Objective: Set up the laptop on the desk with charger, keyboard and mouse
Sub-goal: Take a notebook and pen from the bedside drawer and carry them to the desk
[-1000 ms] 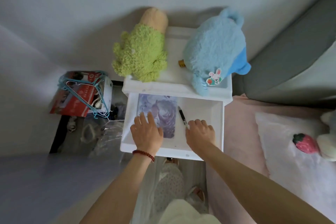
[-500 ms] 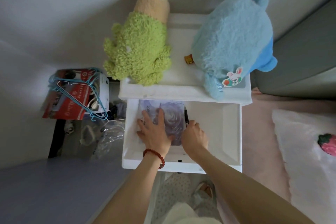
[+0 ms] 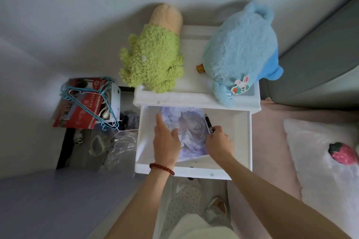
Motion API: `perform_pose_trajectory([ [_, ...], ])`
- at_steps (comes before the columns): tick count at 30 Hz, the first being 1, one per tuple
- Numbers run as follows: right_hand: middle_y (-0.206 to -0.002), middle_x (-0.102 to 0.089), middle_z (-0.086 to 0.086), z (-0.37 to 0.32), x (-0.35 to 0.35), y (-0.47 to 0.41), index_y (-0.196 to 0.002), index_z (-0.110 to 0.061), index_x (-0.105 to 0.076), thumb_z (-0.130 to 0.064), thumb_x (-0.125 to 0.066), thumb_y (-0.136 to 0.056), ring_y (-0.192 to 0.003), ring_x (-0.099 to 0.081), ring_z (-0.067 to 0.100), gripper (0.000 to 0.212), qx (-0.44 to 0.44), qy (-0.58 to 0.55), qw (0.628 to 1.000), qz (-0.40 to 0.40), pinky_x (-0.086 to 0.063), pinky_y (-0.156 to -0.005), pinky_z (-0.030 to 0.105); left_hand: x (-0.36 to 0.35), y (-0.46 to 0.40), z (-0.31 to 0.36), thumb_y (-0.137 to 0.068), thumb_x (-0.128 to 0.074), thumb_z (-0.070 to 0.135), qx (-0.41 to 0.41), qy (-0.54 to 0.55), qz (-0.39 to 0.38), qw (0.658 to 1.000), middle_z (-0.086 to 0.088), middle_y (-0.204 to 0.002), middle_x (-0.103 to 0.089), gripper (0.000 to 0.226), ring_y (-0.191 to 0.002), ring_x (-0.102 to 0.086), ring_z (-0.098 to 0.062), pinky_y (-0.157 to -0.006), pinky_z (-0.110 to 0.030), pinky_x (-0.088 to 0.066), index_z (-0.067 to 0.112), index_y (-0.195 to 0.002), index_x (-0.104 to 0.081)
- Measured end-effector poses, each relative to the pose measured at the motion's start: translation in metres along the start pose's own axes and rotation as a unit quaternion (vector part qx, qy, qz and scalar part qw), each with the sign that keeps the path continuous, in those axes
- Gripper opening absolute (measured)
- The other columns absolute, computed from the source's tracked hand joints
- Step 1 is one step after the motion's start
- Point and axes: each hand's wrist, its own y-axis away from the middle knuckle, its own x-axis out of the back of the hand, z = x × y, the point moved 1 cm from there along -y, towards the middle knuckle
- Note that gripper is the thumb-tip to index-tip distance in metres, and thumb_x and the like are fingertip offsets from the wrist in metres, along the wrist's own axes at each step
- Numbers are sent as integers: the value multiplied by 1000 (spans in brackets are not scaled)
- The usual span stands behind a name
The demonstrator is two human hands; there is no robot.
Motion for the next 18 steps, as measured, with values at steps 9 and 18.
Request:
perform_pose_trajectory([
  [9,-90,-65,10,4,40,66,-105,-16,-50,-18,-36,-94,-71,-52,28,18,115,-55,991,32,-42,-64,34,33,42,37,-92,-44,4,55,21,-4,998,-21,-117,-55,28,-101,-57,-34,-73,-30,-42,-1,-119,-39],
  [18,-98,-52,5,-20,54,100,-123,-14,-53,-4,-40,-89,-82,-50,18,38,209,-155,964,-52,-39,-71,16,69,58,49,-91,-37,9,179,153,-50,971,-19,-104,-57,25,-77,-53,-19,-57,-27,-43,-4,-112,-43],
])
